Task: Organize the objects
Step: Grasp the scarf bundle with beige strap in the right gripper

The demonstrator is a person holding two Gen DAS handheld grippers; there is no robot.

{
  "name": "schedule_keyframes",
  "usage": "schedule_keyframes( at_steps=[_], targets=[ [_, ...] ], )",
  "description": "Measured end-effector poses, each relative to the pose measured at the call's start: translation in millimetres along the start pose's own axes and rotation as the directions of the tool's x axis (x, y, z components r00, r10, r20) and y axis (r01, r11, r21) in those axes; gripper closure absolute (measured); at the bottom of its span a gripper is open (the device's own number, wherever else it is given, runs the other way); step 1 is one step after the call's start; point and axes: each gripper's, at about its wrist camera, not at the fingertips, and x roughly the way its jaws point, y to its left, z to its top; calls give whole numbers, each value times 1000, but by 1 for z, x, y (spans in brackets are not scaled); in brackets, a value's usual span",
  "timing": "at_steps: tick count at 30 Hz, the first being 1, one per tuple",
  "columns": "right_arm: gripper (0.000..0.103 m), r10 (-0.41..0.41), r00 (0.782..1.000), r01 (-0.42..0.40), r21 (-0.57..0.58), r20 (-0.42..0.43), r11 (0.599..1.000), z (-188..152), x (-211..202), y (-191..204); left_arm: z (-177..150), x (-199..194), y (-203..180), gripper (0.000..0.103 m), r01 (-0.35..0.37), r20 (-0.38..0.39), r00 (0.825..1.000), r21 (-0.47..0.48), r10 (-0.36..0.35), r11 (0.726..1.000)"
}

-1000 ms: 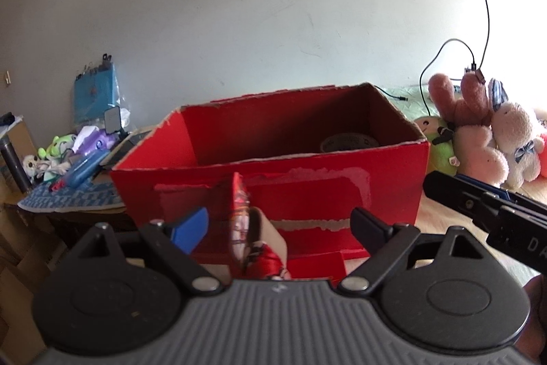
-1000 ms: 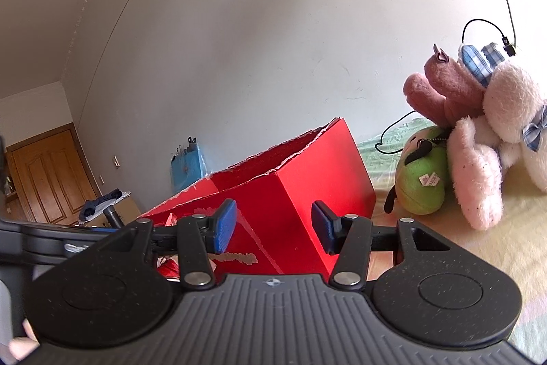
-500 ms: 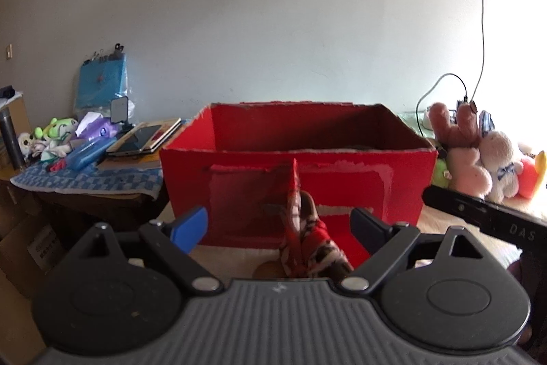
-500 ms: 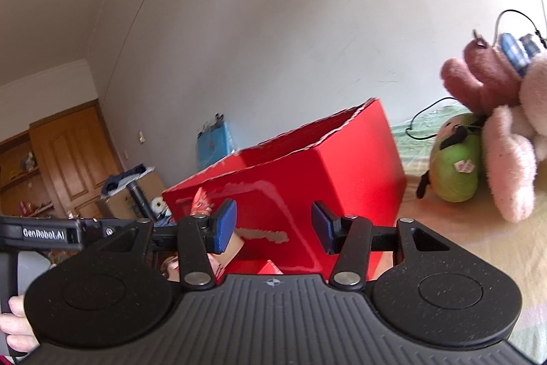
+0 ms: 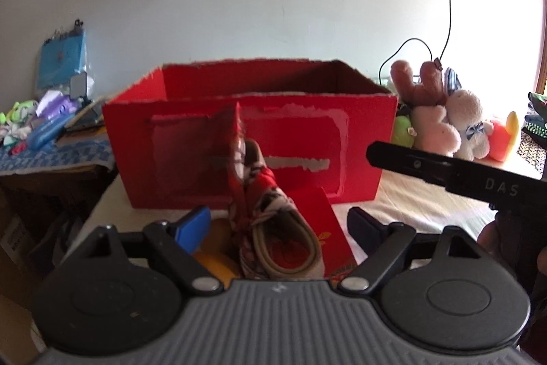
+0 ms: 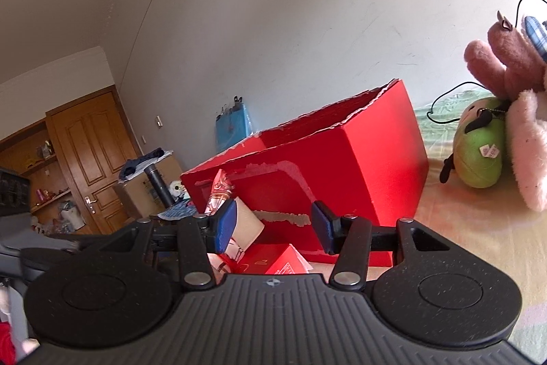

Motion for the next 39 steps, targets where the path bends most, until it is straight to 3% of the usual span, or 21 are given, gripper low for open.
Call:
schedule_keyframes(
  at_steps=[4, 11, 15, 21, 27, 35, 39],
  targets=[
    [51, 23, 1000, -23, 19, -9, 1000, 1, 1, -1, -1, 12, 4, 30, 41, -47, 998, -51, -43, 998],
    [51, 78, 996, -74, 88, -49, 993, 3, 7, -10, -1, 18, 2, 33, 33, -44, 998, -55, -35, 998],
    [51, 177, 976, -152, 178, -130, 972, 6, 23, -15, -2, 22, 0, 34, 15, -43, 999, -35, -17, 999],
    [51, 262, 954, -215, 277, -146, 937, 12, 37, -16, -6, 19, -5, 49, 24, -22, 999, -3, -24, 1000],
    [51, 295, 933, -219, 322, -207, 921, 14, 51, -21, -8, 21, -9, 50, 26, -3, 1000, 16, -26, 1000],
    [51, 290, 914, -197, 314, -285, 929, 15, 63, -18, -10, 19, -31, 51, 41, 32, 998, 101, -45, 994],
    [50, 272, 914, -175, 313, -302, 933, 7, 60, -20, -12, 21, -40, 50, 30, 44, 998, 132, -36, 991]
  ],
)
